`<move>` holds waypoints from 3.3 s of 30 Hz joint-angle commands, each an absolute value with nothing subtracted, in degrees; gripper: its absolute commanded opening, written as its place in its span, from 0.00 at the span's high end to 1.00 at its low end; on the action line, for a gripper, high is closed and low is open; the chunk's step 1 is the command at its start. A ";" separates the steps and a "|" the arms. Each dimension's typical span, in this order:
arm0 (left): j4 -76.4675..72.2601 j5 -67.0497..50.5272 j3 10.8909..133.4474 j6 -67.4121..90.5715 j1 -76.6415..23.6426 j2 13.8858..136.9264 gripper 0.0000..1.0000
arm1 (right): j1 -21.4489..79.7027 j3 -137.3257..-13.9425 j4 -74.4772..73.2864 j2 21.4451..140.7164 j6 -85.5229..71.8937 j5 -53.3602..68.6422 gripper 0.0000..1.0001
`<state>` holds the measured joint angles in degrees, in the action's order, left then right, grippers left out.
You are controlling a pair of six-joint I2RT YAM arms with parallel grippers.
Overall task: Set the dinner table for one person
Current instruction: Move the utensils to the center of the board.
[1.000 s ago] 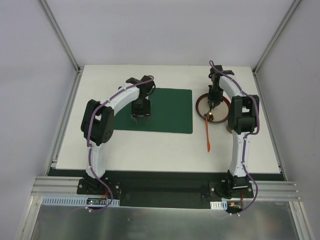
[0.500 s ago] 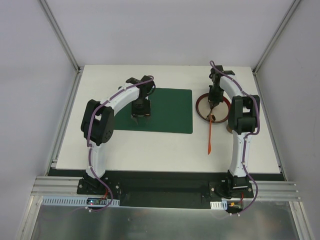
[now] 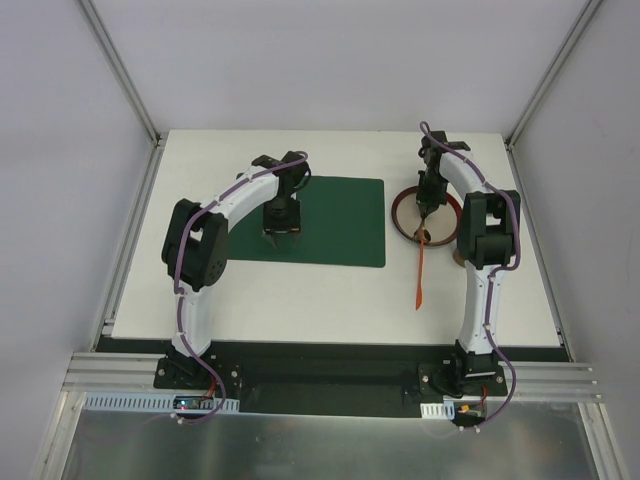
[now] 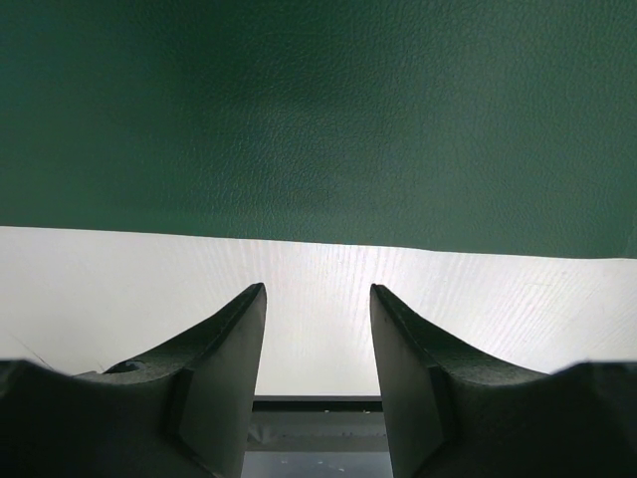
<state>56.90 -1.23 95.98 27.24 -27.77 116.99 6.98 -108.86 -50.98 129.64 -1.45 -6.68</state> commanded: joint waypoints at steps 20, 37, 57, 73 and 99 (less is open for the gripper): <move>59.15 -0.61 96.50 27.42 -28.12 114.52 0.55 | 6.50 -111.88 -52.82 124.45 -0.53 -10.11 0.99; 59.15 -1.23 96.77 27.69 -28.12 114.87 0.55 | 7.29 -102.58 -51.77 114.97 -2.28 -11.08 0.99; 59.15 -0.53 98.70 27.07 -28.12 115.49 0.55 | 14.67 -80.60 -46.76 104.77 -6.59 -12.74 0.99; 59.15 -0.26 98.61 26.81 -28.12 114.87 0.55 | 19.68 -73.65 -44.12 105.64 -8.79 -12.48 0.99; 59.15 -0.26 97.21 27.07 -28.21 114.43 0.55 | 26.63 -74.09 -46.05 109.60 -12.39 -13.53 0.99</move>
<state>56.97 -1.21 97.12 27.24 -27.77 116.99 24.91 -74.67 -44.91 107.70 -9.47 -13.41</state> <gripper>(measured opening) 0.447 0.034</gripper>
